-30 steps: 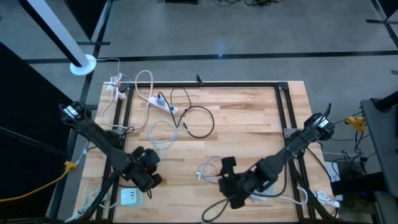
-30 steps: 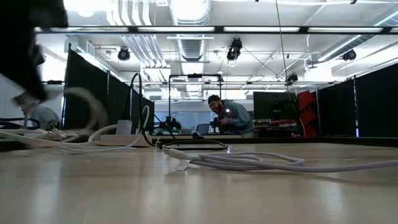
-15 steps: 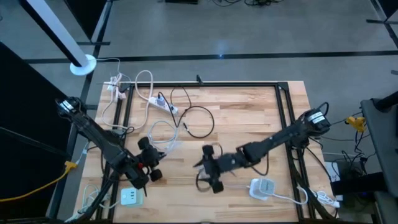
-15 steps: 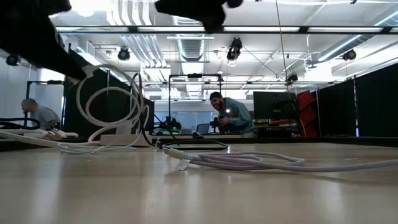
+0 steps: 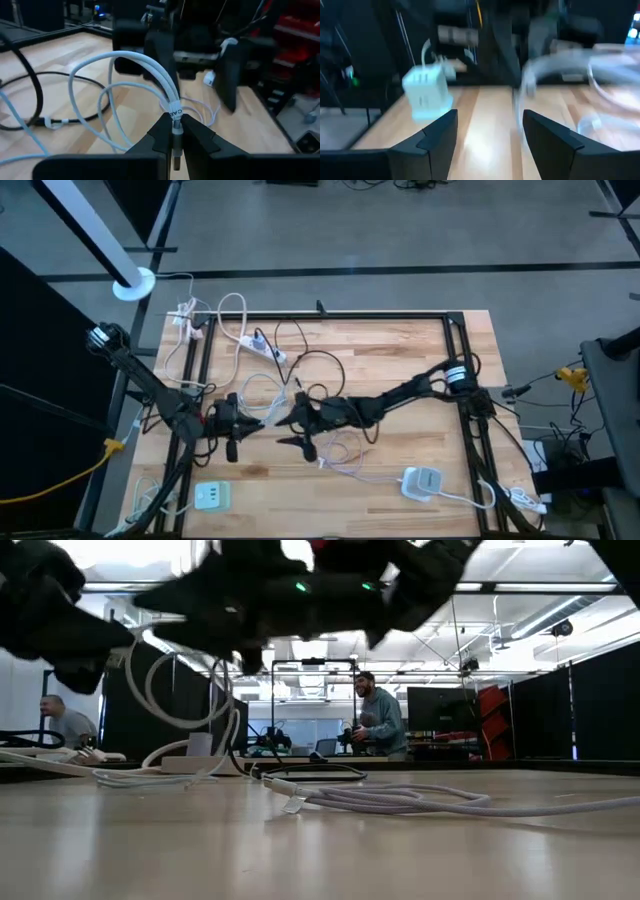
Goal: Insert USB
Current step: Insert the white charger cable into the bottom left white outlet extension
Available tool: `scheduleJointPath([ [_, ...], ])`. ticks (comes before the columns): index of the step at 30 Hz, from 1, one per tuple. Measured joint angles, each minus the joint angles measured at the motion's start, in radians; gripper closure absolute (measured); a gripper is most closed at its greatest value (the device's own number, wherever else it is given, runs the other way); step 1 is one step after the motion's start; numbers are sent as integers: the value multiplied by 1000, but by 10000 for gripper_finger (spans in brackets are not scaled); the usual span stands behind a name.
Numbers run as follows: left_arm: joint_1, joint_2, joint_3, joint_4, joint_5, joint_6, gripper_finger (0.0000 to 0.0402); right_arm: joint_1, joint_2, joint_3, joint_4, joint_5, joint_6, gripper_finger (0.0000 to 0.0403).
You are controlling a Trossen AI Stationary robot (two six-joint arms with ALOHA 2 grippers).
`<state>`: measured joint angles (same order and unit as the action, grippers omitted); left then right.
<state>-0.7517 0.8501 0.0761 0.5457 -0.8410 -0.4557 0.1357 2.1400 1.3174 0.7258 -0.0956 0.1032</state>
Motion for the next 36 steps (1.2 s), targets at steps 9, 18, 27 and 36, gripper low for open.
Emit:
scheduleJointPath([
  [9,1,-7,-13,103,2,166,384,-25,44,155,-83,54,81,197],
  [18,1,-10,40,116,-31,323,384,-37,41,164,-149,83,99,212],
  [27,1,14,42,84,-31,282,384,-44,16,162,-150,40,93,215],
  [36,1,14,39,57,14,285,384,-25,-34,162,-228,44,123,220],
])
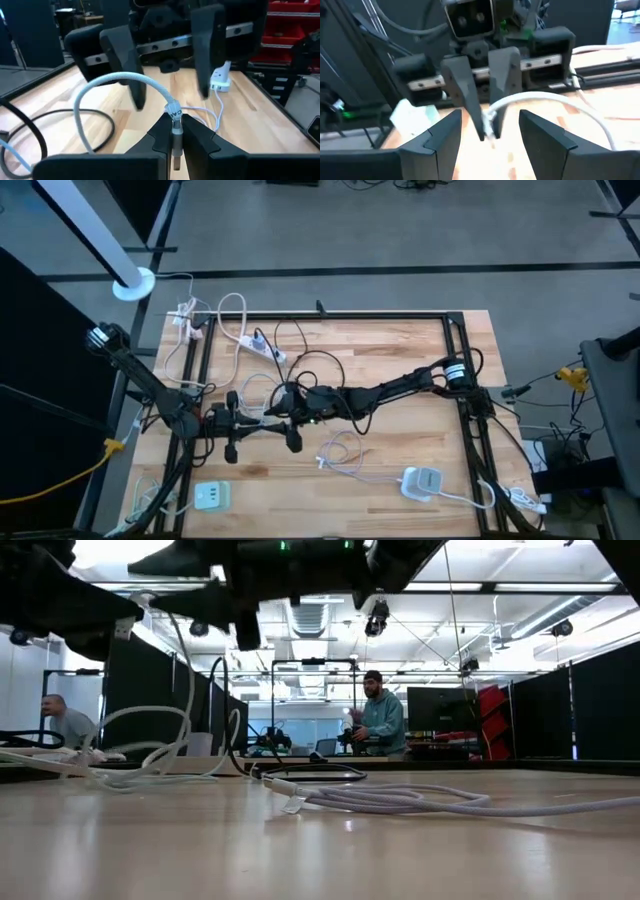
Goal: Insert USB
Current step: Insert the white charger cable into the bottom left white outlet extension
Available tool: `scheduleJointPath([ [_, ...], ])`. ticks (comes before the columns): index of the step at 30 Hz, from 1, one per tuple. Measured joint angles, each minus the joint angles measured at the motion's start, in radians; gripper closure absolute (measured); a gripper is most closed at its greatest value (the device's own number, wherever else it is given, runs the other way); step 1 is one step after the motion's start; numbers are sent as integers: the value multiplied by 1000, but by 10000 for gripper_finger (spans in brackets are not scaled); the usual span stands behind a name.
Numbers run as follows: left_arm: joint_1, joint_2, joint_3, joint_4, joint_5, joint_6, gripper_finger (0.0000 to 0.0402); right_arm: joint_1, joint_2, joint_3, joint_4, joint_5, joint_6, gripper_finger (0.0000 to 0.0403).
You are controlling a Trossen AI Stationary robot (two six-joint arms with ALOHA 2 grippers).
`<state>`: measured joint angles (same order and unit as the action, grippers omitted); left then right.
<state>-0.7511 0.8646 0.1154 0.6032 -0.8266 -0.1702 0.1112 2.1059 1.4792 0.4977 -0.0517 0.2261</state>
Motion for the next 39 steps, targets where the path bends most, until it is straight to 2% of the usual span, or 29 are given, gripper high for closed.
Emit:
scheduleJointPath([
  [5,0,0,0,4,4,4,384,0,0,1,2,11,87,220],
  [9,0,2,0,8,5,4,384,7,3,0,6,55,88,220],
  [14,2,2,0,15,-12,5,384,15,7,0,8,105,59,220],
  [20,17,2,0,46,-29,5,384,15,35,5,69,107,15,220],
  [27,39,10,1,57,-30,4,384,15,64,49,60,105,-48,224],
  [31,39,16,1,55,-31,4,384,15,64,54,62,105,-81,269],
  [36,38,18,1,51,-50,5,384,13,64,55,38,113,-121,378],
  [39,39,18,1,50,-58,20,384,13,62,57,25,112,-143,390],
])
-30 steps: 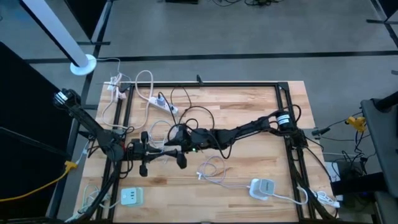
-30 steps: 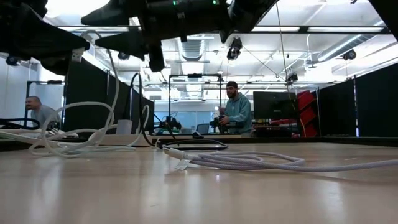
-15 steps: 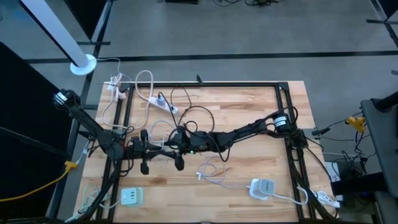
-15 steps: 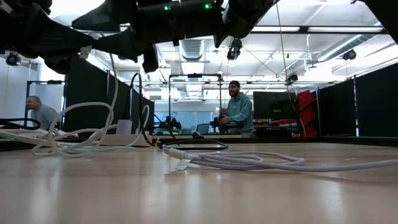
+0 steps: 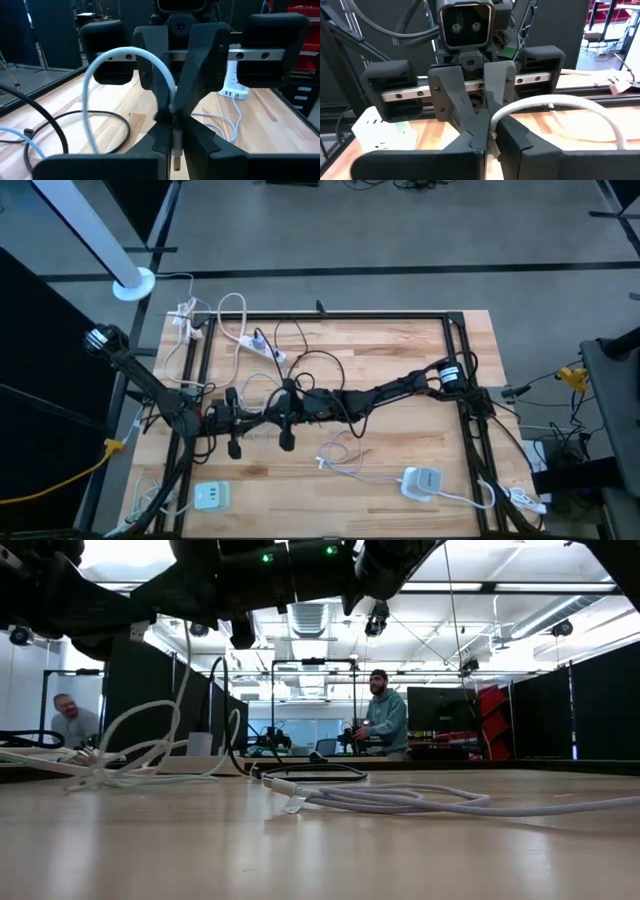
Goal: Insert USB
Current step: Insert the white charger cable into the bottom left white outlet extension
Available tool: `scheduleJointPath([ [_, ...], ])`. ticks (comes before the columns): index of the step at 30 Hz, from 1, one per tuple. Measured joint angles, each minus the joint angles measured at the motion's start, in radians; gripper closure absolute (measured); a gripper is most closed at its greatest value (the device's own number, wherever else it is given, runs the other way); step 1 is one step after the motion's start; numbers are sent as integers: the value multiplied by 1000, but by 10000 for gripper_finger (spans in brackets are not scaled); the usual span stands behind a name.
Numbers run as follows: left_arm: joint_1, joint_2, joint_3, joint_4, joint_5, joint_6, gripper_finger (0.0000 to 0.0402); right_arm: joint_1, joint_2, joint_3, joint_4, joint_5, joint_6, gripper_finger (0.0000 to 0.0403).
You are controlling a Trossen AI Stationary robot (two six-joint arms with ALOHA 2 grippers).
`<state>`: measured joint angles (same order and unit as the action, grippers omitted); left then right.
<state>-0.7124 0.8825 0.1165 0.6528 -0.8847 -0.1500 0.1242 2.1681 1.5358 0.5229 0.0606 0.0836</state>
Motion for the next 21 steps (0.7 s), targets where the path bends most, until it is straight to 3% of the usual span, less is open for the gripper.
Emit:
scheduleJointPath([
  [5,0,-3,0,0,-10,2,373,-1,-1,0,-6,-5,-27,399],
  [11,1,-43,0,-21,-5,-22,298,-4,-29,-1,-32,-20,-63,400],
  [17,1,-68,0,-135,9,-24,221,-4,-112,-3,-164,-21,-135,400],
  [21,0,-69,0,-157,59,-12,192,-4,-177,-2,-264,-8,-181,400],
])
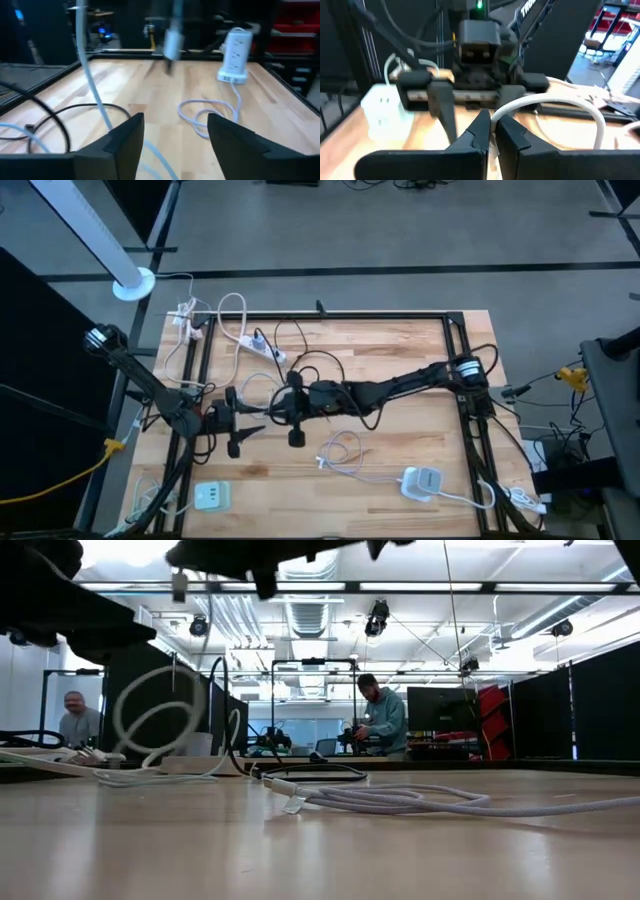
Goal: Insert USB
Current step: Insert the white charger cable into the bottom left white outlet extension
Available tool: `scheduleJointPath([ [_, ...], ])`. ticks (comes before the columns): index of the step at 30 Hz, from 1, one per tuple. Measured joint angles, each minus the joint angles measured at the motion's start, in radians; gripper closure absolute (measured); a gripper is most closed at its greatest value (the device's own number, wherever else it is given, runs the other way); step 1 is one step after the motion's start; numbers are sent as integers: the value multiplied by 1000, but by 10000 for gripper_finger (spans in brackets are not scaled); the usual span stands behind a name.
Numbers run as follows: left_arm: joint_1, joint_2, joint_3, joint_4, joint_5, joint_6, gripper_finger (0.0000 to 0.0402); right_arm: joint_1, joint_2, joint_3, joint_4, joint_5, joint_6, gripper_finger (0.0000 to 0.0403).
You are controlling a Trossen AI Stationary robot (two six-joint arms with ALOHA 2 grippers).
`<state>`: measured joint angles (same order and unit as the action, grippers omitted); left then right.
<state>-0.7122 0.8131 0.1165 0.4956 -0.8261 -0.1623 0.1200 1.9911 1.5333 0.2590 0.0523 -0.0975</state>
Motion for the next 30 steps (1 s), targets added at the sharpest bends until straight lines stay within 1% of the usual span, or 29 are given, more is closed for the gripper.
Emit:
scheduleJointPath([
  [3,0,-8,1,-20,88,-2,187,0,-42,0,-53,0,-45,400],
  [4,0,-12,7,-46,123,-8,190,0,-55,0,-74,-1,-55,400],
  [5,0,-17,30,-125,146,-21,195,0,-64,0,-86,-4,-61,400],
  [6,0,-23,72,-243,167,-55,202,0,-76,0,-103,-6,-66,400],
  [7,0,-28,123,-399,185,-106,211,0,-85,0,-129,-7,-70,400],
  [10,0,-12,304,-913,211,-316,240,0,-94,0,-155,-7,-65,400],
  [12,-7,8,395,-1147,224,-402,260,0,-93,0,-152,-7,-51,400],
  [13,-14,15,428,-1204,238,-416,270,0,-89,0,-147,-7,-43,400],
  [15,-30,20,462,-1228,245,-394,289,0,-74,0,-125,-7,-15,400],
  [18,-53,18,471,-1184,248,-334,311,0,-33,0,-93,-7,19,400],
  [21,-69,13,462,-1169,252,-345,327,6,-1,-1,-76,-7,25,400],
  [24,-72,12,423,-1142,239,-376,336,9,22,-1,-42,-14,48,400],
  [26,-72,14,387,-1074,234,-368,337,8,32,-1,-30,-58,48,400],
  [30,-72,14,314,-872,226,-289,334,7,39,0,32,-206,3,400],
])
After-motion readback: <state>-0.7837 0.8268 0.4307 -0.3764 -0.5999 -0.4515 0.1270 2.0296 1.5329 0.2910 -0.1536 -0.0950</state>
